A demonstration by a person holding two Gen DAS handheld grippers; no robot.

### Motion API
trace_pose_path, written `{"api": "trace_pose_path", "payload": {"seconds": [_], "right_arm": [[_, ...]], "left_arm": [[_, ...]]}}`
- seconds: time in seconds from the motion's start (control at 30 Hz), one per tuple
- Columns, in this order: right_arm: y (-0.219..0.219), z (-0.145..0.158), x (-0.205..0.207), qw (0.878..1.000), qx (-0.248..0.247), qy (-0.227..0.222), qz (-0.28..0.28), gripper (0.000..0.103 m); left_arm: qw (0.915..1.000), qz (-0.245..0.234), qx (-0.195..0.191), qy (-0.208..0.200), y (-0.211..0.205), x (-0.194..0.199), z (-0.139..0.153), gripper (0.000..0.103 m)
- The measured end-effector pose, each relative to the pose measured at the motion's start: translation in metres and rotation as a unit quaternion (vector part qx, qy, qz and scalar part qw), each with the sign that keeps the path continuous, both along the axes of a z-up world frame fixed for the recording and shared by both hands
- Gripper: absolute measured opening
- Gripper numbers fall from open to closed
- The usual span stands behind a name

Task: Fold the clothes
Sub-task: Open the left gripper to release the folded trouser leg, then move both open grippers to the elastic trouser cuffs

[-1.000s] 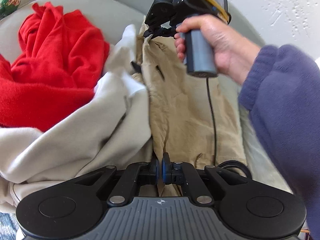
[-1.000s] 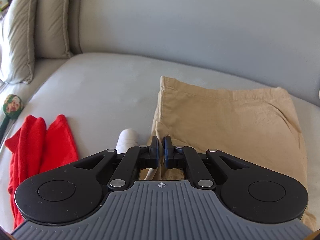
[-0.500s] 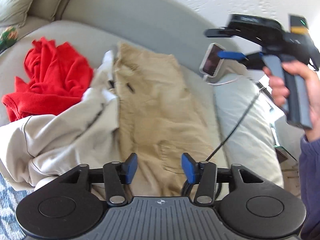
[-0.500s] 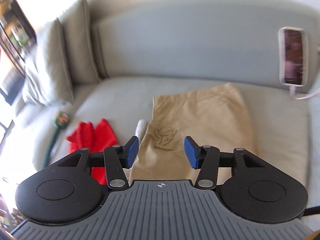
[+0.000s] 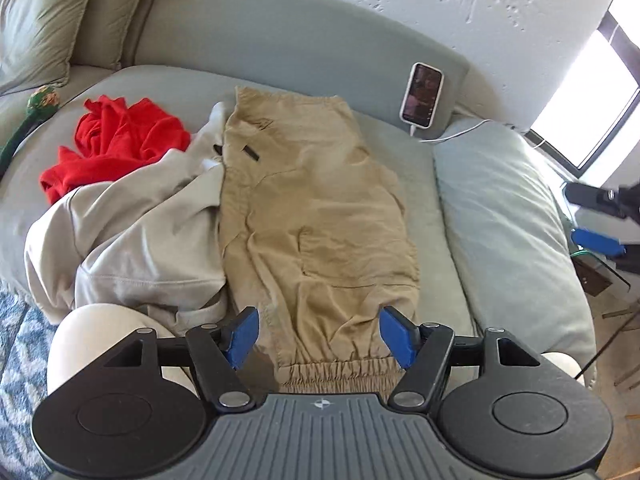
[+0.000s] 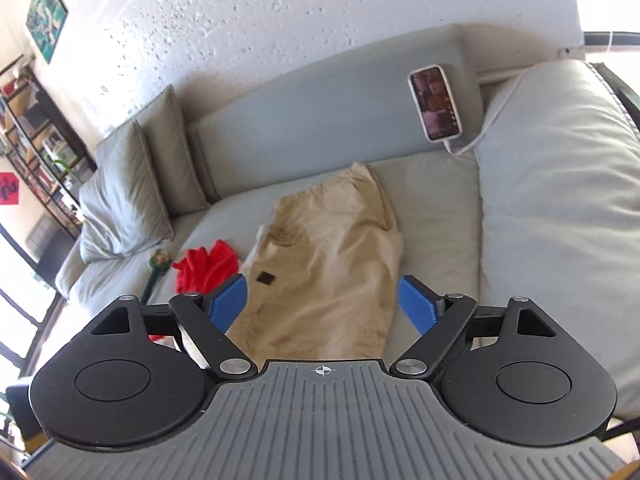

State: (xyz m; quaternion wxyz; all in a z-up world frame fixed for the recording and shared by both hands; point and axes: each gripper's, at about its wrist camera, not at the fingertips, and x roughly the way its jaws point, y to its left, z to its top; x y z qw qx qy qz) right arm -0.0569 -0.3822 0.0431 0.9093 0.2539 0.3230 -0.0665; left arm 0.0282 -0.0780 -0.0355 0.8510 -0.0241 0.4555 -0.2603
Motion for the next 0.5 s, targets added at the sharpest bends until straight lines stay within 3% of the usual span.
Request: {"api": "trace_pose_path", "payload": {"seconds": [0.17, 0.27, 0.37, 0.43, 0.5], "right_arm": [[0.003, -0.054, -0.024, 0.998, 0.053, 0.04, -0.018, 0.085], [0.013, -0.078, -0.035, 0.997, 0.049, 0.055, -0.018, 0.085], [0.024, -0.095, -0.04, 0.997, 0.045, 0.059, -0.013, 0.085], [0.03, -0.103, -0.038, 0.997, 0.051, 0.058, -0.007, 0.083], [0.036, -0.108, -0.032, 0.997, 0.046, 0.055, 0.001, 0.072]], "left_arm": [[0.9991, 0.037, 0.018, -0.004, 0.008, -0.004, -0.015, 0.069], [0.998, 0.056, 0.027, -0.011, 0.017, -0.007, -0.025, 0.069], [0.9984, 0.049, 0.027, -0.014, 0.021, -0.008, -0.033, 0.064], [0.9988, 0.039, 0.025, -0.014, 0.019, -0.007, -0.036, 0.055], [0.9991, 0.032, 0.015, -0.024, 0.013, -0.005, -0.037, 0.046]]}}
